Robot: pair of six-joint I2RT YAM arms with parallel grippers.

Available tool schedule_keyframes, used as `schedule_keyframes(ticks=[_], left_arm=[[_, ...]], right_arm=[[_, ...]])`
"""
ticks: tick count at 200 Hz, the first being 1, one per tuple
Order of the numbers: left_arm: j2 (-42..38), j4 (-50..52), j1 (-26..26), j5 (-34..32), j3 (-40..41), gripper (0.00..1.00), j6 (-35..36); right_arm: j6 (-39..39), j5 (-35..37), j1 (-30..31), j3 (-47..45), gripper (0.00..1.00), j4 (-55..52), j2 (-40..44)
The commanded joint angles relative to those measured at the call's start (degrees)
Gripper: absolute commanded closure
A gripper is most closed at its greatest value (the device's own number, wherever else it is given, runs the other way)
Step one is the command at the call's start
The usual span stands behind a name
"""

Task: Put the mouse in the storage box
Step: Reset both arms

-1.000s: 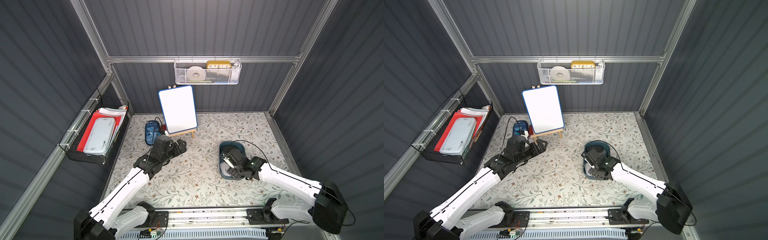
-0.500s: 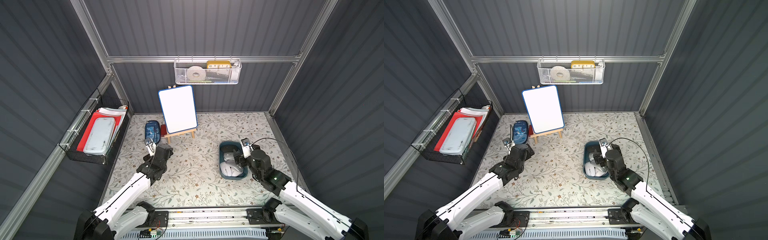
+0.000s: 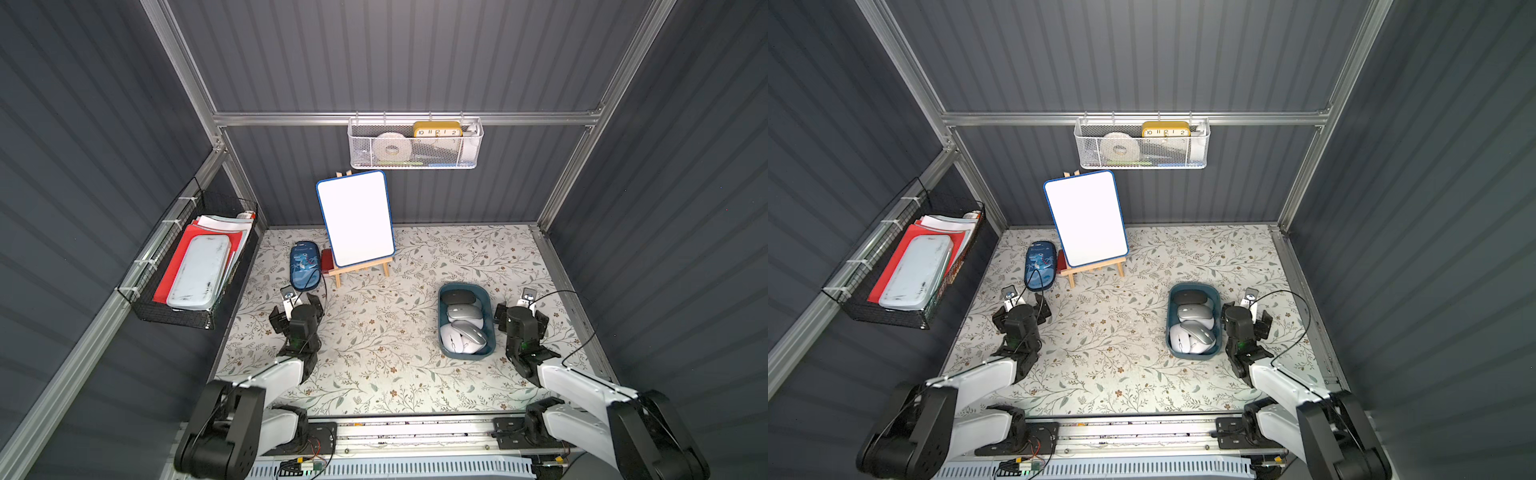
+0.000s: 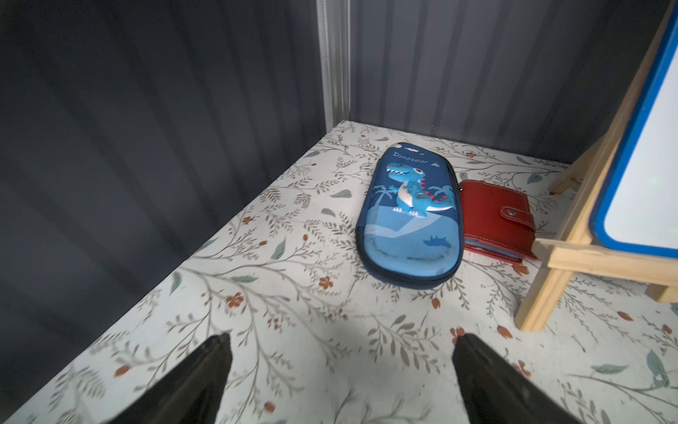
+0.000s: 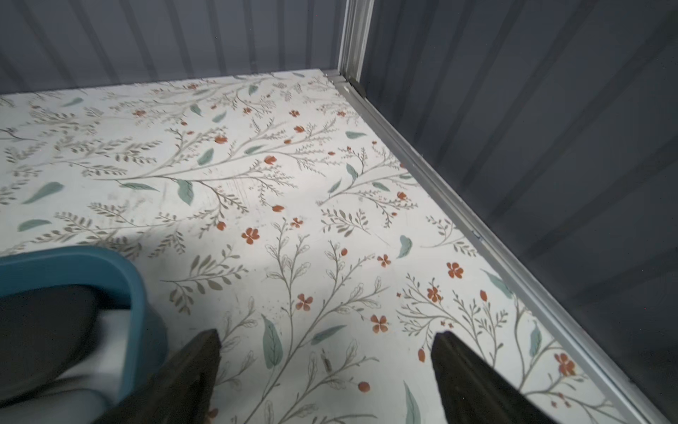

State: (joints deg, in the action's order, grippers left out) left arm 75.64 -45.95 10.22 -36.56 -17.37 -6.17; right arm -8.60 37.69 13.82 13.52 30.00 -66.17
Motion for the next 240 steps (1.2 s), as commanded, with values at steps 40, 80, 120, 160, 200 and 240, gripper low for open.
schedule_keyframes(ticks=[40,80,120,160,200,240], left_arm=[[14.8,-27.1,-8.6,26.5,-3.5,0.01,7.6],[17.7,-29.2,-10.7,29.1,-3.9,0.0,6.5],[22.5,-22.8,-17.2,36.7,-9.8,0.0,1.4],[22.4,-20.6,-17.6,36.2,-10.5,0.01,0.6],[22.0,-20.3,-17.6,34.2,-10.3,0.01,0.2],[21.9,-19.8,-17.6,34.2,-10.5,0.01,0.2]], right_arm=[[-0.2,-4.3,-2.3,3.9,0.08,12.7,-6.9],[7.6,-8.0,-4.7,-1.9,0.06,32.1,-12.1],[10.5,-14.2,-6.3,-0.2,0.05,46.0,-27.3],[4.5,-30.6,-15.3,8.6,0.01,22.4,-22.8],[4.6,-31.2,-15.2,7.4,0.01,23.4,-22.2],[4.5,-31.4,-15.0,9.0,0.01,19.7,-21.6]])
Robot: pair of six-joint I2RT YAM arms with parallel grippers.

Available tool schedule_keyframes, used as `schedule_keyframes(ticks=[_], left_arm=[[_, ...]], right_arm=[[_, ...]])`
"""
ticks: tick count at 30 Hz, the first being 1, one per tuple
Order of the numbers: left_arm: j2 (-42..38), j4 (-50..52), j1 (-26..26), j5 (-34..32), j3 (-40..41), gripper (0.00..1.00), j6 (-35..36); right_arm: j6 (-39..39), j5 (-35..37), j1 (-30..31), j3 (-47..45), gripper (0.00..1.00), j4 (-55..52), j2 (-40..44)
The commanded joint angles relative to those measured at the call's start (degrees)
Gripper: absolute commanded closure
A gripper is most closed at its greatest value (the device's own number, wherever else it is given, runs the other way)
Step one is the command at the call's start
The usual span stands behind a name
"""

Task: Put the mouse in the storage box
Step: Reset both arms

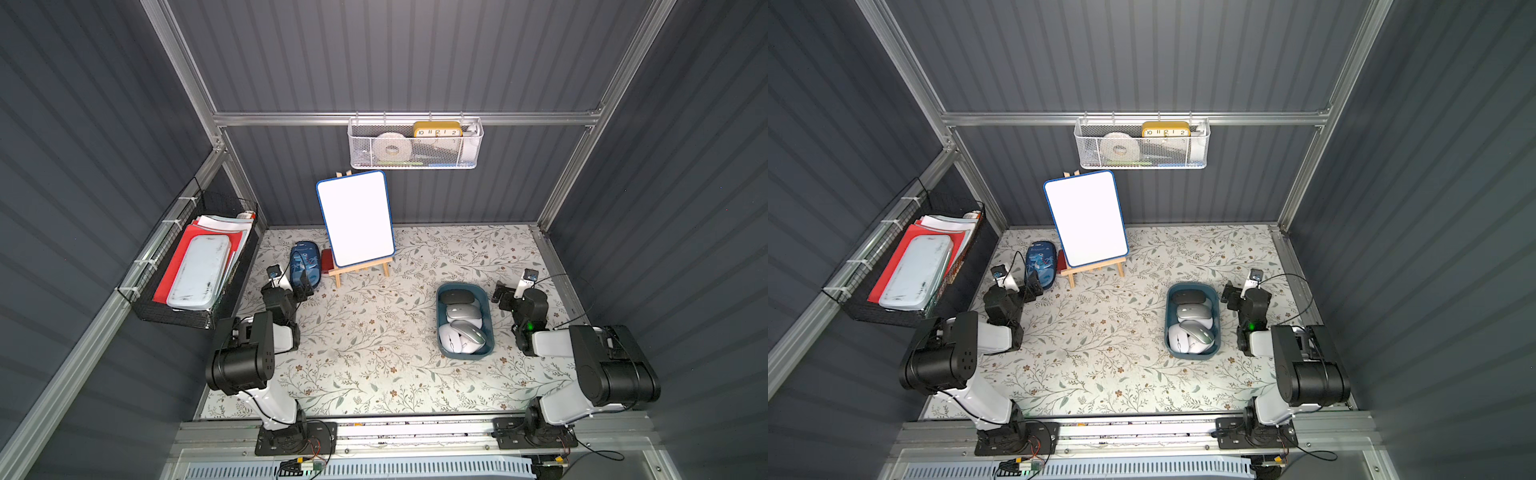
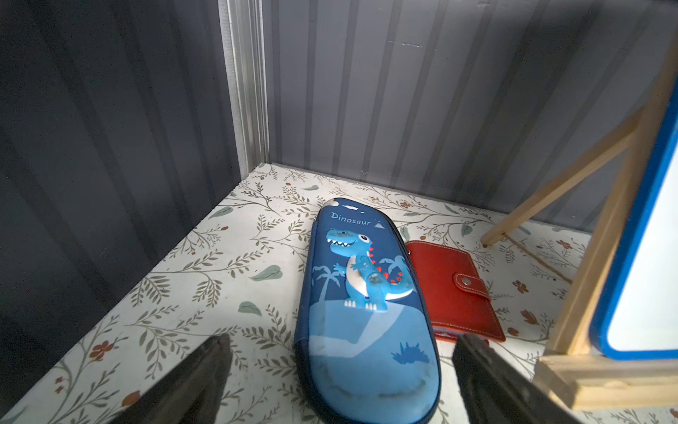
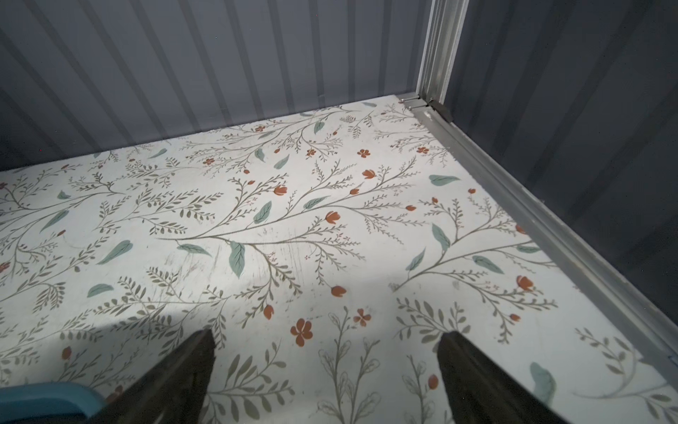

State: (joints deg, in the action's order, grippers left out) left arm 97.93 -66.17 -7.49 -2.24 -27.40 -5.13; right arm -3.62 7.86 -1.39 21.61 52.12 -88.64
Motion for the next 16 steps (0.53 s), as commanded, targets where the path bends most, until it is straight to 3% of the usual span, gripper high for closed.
schedule_keyframes(ticks=[1,16], left_arm=[[-0.4,0.4,0.1,-0.1,-0.5,0.0,-0.8],[-0.4,0.4,0.1,-0.1,-0.4,0.01,-0.9]], right_arm=[[-0.5,-1.5,0.2,0.8,0.01,-2.4,0.9],[1.3,-3.9,0.6,0.4,0.01,-1.1,0.6]])
